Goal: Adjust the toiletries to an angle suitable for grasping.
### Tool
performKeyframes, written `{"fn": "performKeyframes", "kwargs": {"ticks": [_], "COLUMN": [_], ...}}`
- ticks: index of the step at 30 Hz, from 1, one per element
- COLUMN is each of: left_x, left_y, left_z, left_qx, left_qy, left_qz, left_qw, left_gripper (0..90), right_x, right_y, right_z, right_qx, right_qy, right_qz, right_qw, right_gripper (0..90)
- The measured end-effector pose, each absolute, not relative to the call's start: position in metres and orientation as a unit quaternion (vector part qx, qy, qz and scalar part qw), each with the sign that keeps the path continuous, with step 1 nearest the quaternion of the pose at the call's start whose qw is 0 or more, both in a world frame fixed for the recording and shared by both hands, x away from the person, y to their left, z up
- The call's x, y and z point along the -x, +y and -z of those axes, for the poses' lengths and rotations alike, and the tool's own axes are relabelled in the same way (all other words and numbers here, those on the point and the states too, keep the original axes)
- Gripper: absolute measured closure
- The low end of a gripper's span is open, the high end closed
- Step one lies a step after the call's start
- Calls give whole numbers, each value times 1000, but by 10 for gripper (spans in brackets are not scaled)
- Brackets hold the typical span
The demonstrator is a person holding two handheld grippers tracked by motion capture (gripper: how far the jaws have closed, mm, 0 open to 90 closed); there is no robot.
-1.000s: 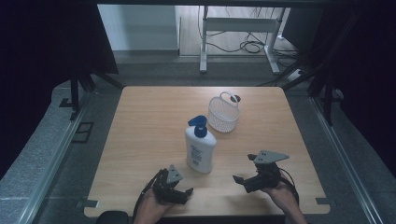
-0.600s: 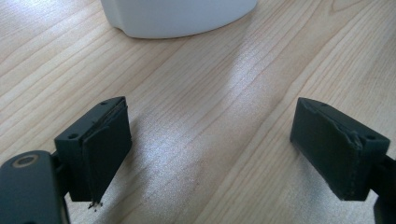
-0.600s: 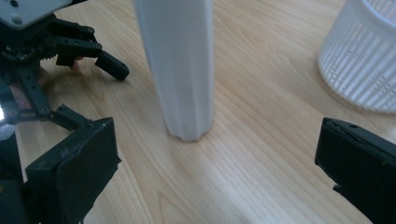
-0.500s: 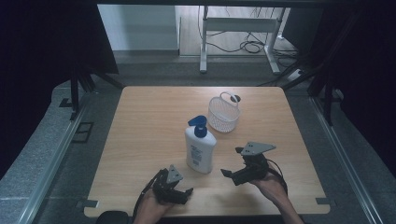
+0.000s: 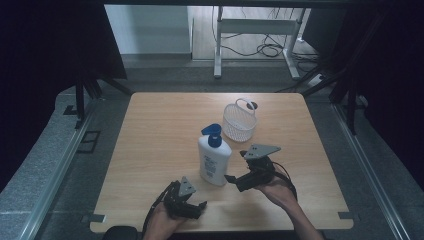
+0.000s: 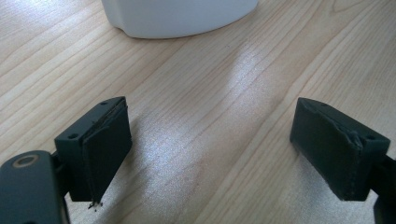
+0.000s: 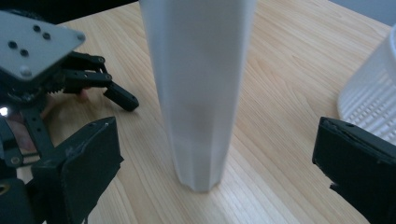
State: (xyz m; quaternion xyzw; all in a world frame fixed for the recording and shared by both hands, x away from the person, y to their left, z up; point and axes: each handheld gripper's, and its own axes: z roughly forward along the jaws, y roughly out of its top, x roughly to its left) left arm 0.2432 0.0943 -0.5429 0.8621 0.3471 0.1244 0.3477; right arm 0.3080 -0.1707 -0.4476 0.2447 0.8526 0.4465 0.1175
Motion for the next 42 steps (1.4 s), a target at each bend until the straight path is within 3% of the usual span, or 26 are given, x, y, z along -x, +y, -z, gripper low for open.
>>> {"fn": "performKeyframes", "kwargs": {"ticks": [7,16,24,35,42], "left_x": [-243,-243,-243,-243,-243], "left_y": [94,94,94,94,94], "left_z": [543,543,543,543,543], "left_qx": [-862,-862,-861,-861,-861], "left_qy": [348,348,349,349,349], "left_qz": [-125,-125,-126,-126,-127], "left_qw": [347,347,347,347,347], "left_gripper": [119,119,119,119,119], "right_x": [-314,-323,-330,-337,-336], "right_y": [-158,-139,-127,-114,-116], "right_z": [441,434,435,433,433], "right_qx": [-234,-220,-221,-214,-216], "right_qy": [855,854,856,855,855], "right_qz": [-449,-460,-455,-459,-457], "right_qw": [110,104,109,112,112], "right_gripper": [24,131,165,364,372]}}
